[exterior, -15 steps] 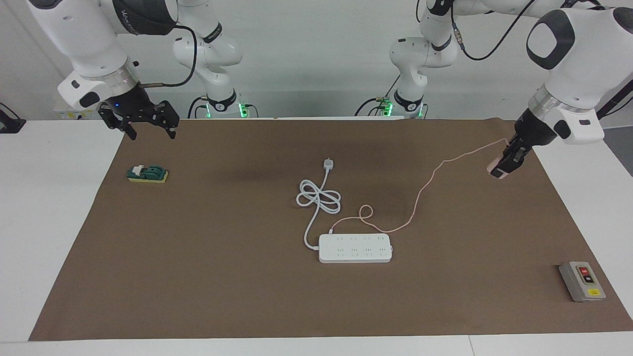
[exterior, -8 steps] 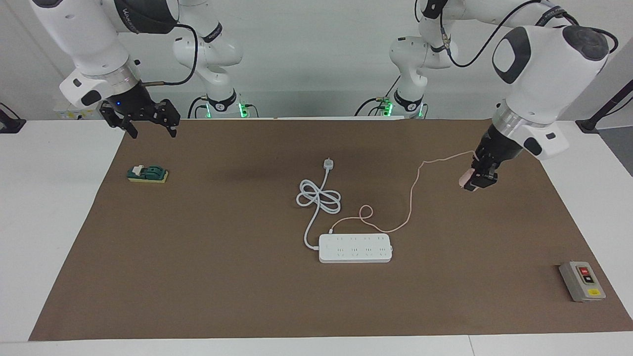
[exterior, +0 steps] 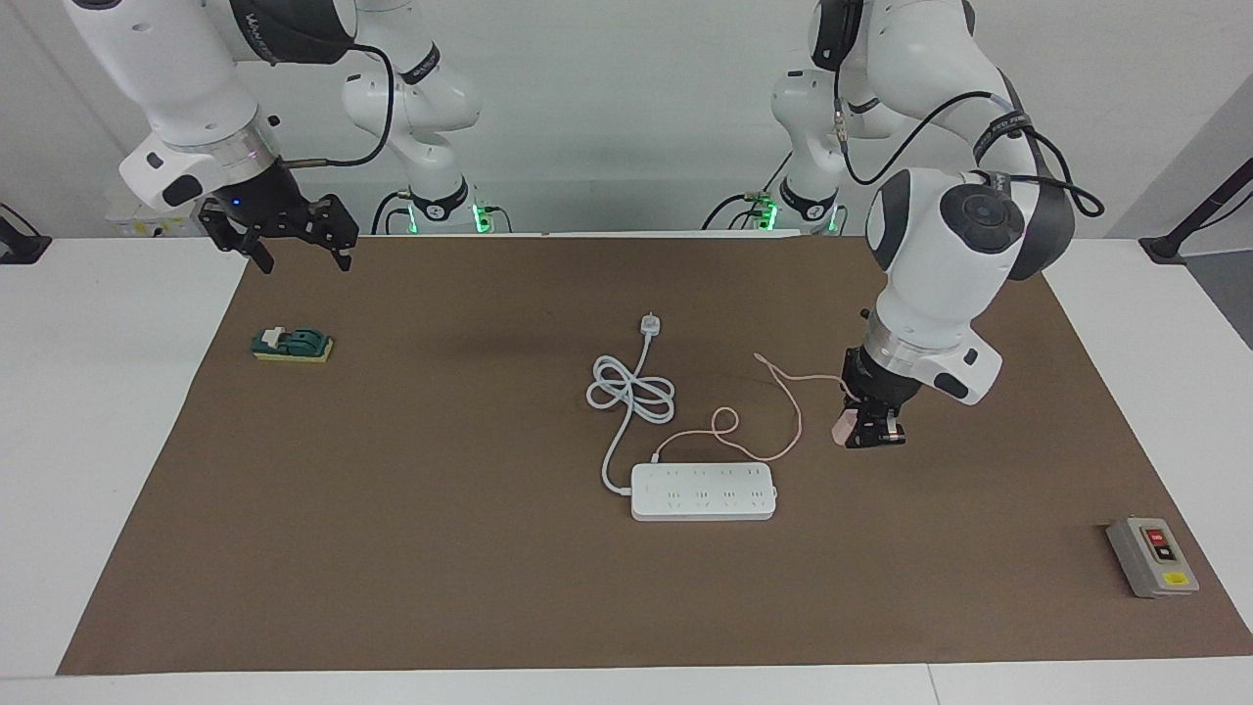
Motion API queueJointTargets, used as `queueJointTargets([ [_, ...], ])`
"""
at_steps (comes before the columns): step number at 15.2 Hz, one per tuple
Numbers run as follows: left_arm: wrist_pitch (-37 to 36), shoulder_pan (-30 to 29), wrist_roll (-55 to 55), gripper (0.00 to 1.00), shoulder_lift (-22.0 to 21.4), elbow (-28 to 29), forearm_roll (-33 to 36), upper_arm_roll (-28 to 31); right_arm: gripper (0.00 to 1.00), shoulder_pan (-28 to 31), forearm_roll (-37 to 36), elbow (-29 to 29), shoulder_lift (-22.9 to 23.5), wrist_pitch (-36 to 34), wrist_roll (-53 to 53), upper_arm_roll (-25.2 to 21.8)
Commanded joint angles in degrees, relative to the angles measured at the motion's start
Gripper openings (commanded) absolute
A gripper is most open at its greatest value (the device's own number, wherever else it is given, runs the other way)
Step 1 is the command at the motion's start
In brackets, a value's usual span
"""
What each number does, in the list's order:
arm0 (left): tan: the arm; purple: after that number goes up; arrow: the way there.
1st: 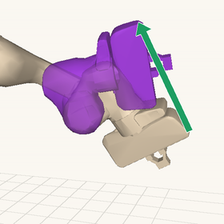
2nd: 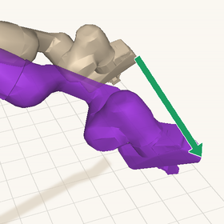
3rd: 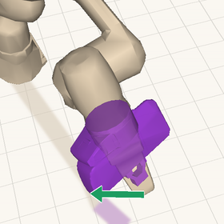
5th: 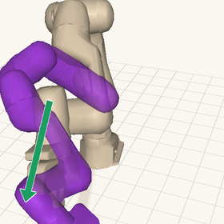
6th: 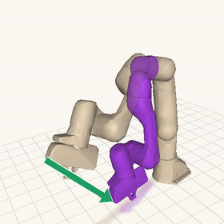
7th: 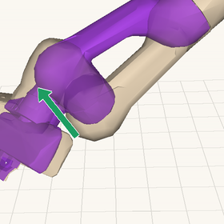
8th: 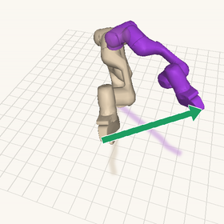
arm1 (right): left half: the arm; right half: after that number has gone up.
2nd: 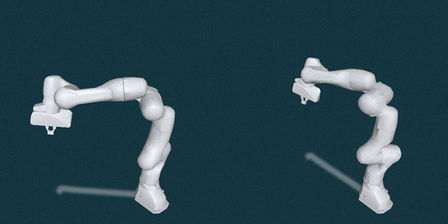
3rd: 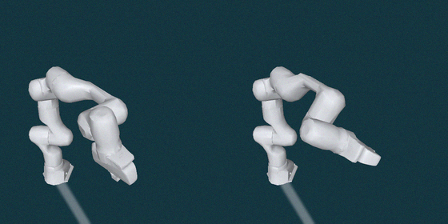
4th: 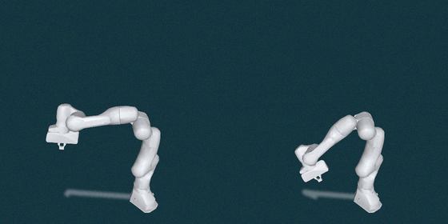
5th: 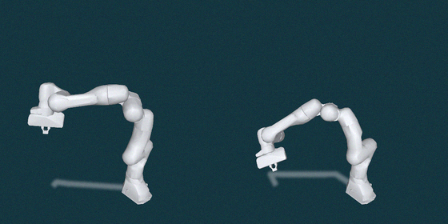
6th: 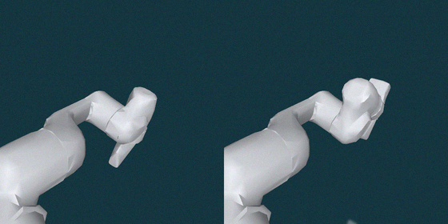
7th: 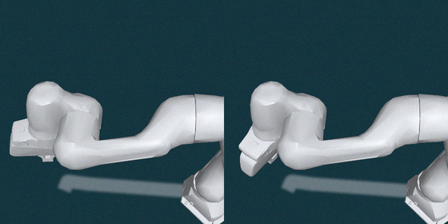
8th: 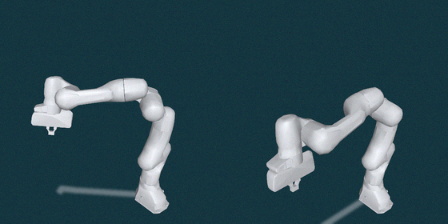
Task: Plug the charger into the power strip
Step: 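Bring the charger to the socket at the strip's end with the left gripper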
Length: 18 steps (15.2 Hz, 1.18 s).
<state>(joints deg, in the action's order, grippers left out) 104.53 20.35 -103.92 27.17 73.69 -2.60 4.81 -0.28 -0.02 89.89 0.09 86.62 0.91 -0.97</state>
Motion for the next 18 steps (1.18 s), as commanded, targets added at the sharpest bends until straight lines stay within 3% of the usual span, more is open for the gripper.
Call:
queueJointTargets([
  [1,-0.82,2.93,-4.26,0.00,3.76,-3.20,2.41,1.08,1.00,0.46,-1.73,1.60,-1.32,1.45,-0.82,0.71],
  [18,0.67,7.95,-8.14,0.00,13.34,-4.95,4.44,0.90,1.00,-0.07,-1.82,1.69,-1.32,1.36,-0.74,0.89],
])
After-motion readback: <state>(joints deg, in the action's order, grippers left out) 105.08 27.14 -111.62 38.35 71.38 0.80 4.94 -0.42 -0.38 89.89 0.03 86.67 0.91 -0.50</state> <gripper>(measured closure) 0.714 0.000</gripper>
